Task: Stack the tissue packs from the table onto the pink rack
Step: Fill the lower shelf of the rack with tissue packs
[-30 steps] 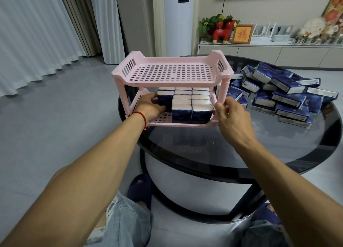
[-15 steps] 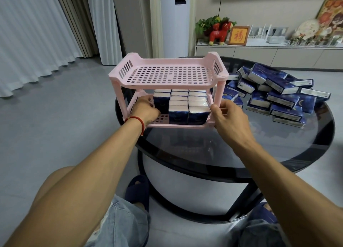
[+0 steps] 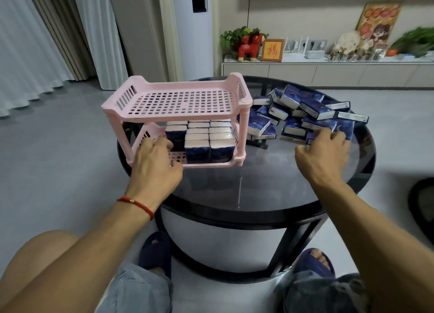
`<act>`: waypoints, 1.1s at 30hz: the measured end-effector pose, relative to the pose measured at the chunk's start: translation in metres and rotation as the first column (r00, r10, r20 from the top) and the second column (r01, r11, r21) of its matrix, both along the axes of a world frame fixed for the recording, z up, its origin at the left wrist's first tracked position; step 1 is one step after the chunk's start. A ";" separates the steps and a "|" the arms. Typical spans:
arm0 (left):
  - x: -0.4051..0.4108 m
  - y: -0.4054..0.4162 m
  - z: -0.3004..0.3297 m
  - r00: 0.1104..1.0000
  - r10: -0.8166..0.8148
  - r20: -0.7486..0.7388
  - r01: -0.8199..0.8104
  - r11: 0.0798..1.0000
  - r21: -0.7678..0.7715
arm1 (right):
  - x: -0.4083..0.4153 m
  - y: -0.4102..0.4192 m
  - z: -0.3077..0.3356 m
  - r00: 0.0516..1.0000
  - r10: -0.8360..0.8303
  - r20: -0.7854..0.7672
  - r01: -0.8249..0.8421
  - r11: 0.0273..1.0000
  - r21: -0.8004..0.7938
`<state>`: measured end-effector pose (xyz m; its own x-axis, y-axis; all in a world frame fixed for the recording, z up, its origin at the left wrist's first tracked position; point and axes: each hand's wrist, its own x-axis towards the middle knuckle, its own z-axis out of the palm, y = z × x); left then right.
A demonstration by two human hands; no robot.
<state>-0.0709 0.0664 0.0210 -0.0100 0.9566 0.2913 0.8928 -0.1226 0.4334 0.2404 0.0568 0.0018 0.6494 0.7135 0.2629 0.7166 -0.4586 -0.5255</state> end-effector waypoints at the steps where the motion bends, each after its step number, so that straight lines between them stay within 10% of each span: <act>1: 0.006 -0.007 0.000 1.000 -0.025 -0.007 0.025 0.998 0.058 | 0.013 -0.001 -0.003 0.998 -0.037 0.059 0.039 0.999 -0.034; 12: 0.100 -0.037 -0.023 0.894 -0.447 0.026 0.436 0.882 0.179 | 0.078 -0.005 -0.026 0.951 0.225 0.212 -0.243 0.968 0.061; 16: 0.125 -0.037 -0.020 0.838 -0.517 0.173 0.507 0.856 0.104 | 0.072 -0.019 -0.008 0.907 0.421 -0.002 -0.416 0.897 0.153; 20: 0.143 -0.037 -0.016 0.810 -0.444 0.383 0.495 0.868 -0.041 | 0.055 -0.044 0.012 0.587 0.637 -0.500 -0.597 0.757 0.265; 24: 0.157 -0.037 -0.013 0.664 -0.291 0.688 0.552 0.812 -0.189 | 0.047 -0.057 0.016 0.507 0.672 -0.540 -0.714 0.678 0.173; 29: 0.160 -0.029 -0.019 0.557 -0.071 0.828 0.481 0.840 -0.252 | 0.075 -0.038 -0.003 0.938 0.278 -0.209 -0.244 0.954 0.174; 33: 0.156 -0.020 -0.022 0.502 0.044 0.864 0.452 0.838 -0.305 | 0.100 -0.027 -0.025 0.983 0.182 -0.003 -0.181 0.981 -0.071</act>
<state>0.0848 0.0463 -0.0009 0.2123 0.9598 -0.1836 0.0736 0.1716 0.9824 0.3409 0.0300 -0.0233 0.5065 0.8363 0.2099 0.7932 -0.3565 -0.4938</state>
